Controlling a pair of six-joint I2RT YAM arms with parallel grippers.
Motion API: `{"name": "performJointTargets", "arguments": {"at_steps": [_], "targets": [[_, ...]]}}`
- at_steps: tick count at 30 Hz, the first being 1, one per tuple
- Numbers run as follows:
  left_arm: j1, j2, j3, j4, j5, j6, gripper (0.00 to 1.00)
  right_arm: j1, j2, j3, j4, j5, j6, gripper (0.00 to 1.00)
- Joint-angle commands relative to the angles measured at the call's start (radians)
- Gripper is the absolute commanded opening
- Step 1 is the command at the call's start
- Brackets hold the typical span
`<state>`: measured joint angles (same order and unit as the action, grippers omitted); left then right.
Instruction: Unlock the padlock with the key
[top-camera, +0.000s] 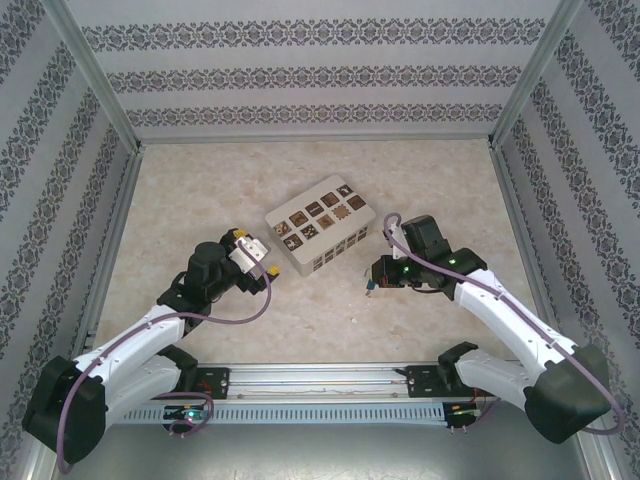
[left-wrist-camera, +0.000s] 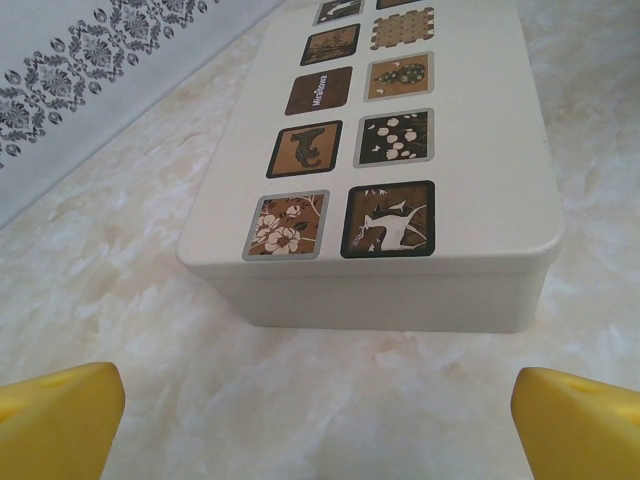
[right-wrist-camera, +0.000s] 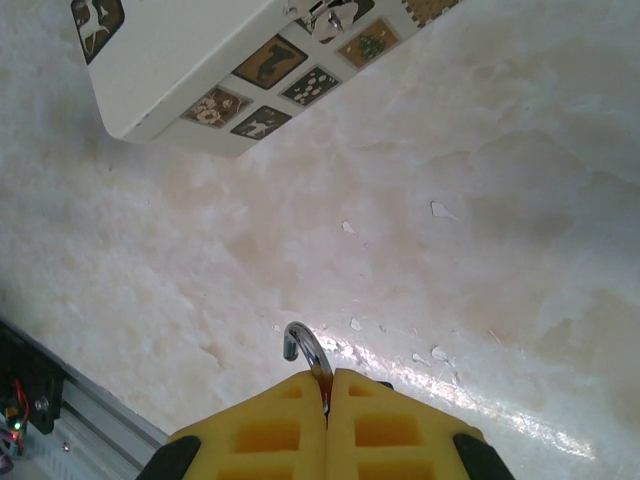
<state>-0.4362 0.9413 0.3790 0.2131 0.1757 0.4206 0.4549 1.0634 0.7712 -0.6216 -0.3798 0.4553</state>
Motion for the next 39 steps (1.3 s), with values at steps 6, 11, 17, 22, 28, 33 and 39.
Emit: {"name": "performJointTargets", "arguments": {"at_steps": [6,11,17,22,28,33,39], "targets": [[0.013,-0.017,-0.006,0.031,-0.016,0.082,0.99,0.043,0.053,0.07,-0.106,0.017,-0.07,0.0],[0.013,-0.012,-0.008,0.024,-0.013,0.095,0.99,0.069,0.114,0.09,-0.139,0.013,-0.099,0.0],[0.012,-0.007,-0.006,0.016,-0.025,0.109,0.99,0.1,0.203,0.121,-0.172,0.009,-0.128,0.0],[0.012,-0.002,-0.006,0.011,-0.03,0.118,0.99,0.118,0.256,0.142,-0.195,0.018,-0.143,0.0],[0.012,0.006,-0.005,0.006,-0.018,0.127,0.99,0.128,0.307,0.163,-0.223,0.035,-0.155,0.0],[0.011,0.004,-0.009,0.005,-0.015,0.138,0.99,0.134,0.352,0.168,-0.225,0.027,-0.164,0.0],[0.011,0.007,-0.018,0.008,-0.044,0.167,0.99,0.141,0.41,0.182,-0.219,0.027,-0.181,0.0]]}}
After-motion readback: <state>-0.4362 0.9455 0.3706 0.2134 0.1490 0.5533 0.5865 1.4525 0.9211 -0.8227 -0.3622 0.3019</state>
